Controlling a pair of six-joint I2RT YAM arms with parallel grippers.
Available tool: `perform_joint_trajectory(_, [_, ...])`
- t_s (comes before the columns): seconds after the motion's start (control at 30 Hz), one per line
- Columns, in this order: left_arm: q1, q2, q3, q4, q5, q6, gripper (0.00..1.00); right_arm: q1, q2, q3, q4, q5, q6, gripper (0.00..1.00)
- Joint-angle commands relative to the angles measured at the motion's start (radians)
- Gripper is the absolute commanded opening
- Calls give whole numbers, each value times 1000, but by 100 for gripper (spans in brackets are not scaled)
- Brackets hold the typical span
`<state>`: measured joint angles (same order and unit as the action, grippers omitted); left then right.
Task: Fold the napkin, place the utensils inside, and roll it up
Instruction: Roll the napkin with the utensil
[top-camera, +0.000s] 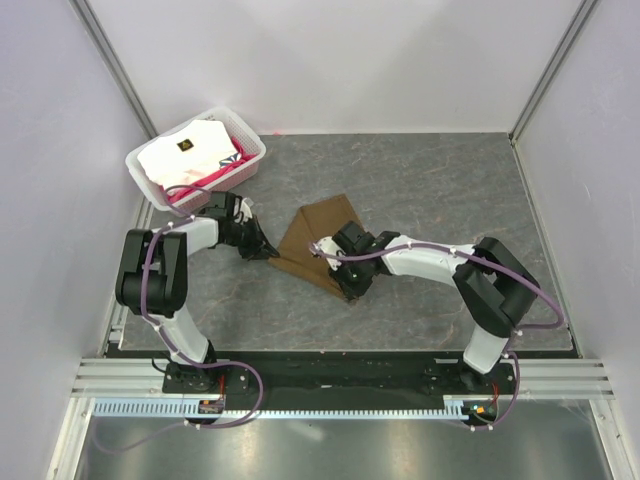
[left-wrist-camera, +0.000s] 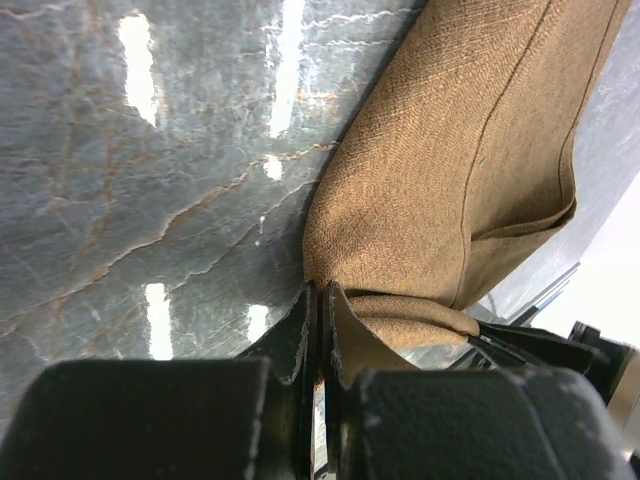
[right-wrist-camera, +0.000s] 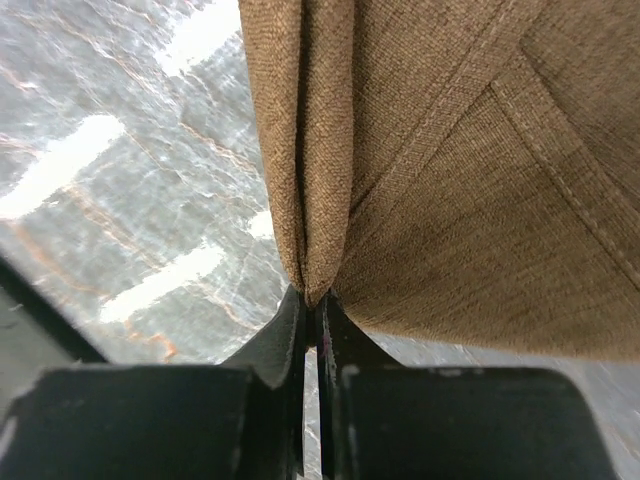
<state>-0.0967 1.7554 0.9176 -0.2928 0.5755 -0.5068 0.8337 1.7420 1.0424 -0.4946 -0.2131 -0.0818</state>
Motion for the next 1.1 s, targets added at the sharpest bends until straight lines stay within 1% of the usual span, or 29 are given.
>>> perform_joint_trajectory(0.0, [20, 16, 47, -28, -29, 59, 2, -67, 73, 18, -88, -315, -36, 1])
perform_joint_trajectory(0.03, [25, 22, 53, -35, -34, 62, 2, -97, 92, 21, -100, -353, -45, 1])
perform_joint_trajectory(0.17, [31, 52, 79, -60, -35, 76, 2, -137, 163, 45, -140, -463, -69, 3])
perform_joint_trajectory(0.23, [32, 56, 79, -60, -39, 82, 2, -151, 188, 44, -140, -456, -65, 3])
perform_joint_trajectory(0.33, [32, 65, 76, -62, -31, 82, 2, -162, 176, 47, -140, -413, -50, 10])
perform_joint_trajectory(0.37, [32, 65, 73, -60, -28, 82, 2, -165, 165, 50, -145, -384, -43, 17])
perform_joint_trajectory(0.43, [32, 59, 73, -60, -20, 82, 2, -166, 119, 76, -173, -356, -38, 26])
perform_joint_trajectory(0.47, [31, 59, 70, -62, -19, 80, 2, -168, 100, 93, -183, -320, -33, 37])
perform_joint_trajectory(0.5, [31, 56, 70, -62, -14, 79, 2, -166, 82, 109, -212, -306, -27, 43])
perform_joint_trajectory(0.53, [31, 52, 70, -62, -6, 77, 2, -166, 44, 151, -226, -289, -23, 47])
perform_joint_trajectory(0.57, [31, 50, 67, -63, 1, 77, 2, -165, 27, 177, -242, -226, -16, 53])
perform_joint_trajectory(0.6, [31, 49, 67, -66, 6, 77, 2, -162, 13, 206, -281, -206, -18, 58])
perform_joint_trajectory(0.67, [31, 39, 58, -71, 7, 80, 2, -137, -31, 286, -300, -142, -10, 65])
perform_joint_trajectory(0.7, [31, 36, 56, -74, 4, 80, 2, -92, -44, 309, -306, -46, -6, 65])
perform_joint_trajectory(0.77, [31, 30, 49, -72, -2, 80, 2, -15, -68, 353, -282, 90, -1, 66])
perform_joint_trajectory(0.8, [31, 30, 49, -74, -5, 80, 2, 66, -75, 355, -224, 250, -3, 66])
perform_joint_trajectory(0.83, [31, 33, 52, -74, -2, 80, 2, 103, -85, 337, -181, 317, 0, 66])
perform_joint_trajectory(0.93, [31, 27, 58, -75, 9, 79, 2, 217, -95, 273, 15, 417, -21, 65])
perform_joint_trajectory(1.0, [31, 21, 64, -74, 15, 77, 2, 284, -61, 255, 123, 445, -50, 64])
perform_joint_trajectory(1.07, [31, 16, 64, -74, 18, 77, 2, 317, -15, 264, 160, 503, -97, 62])
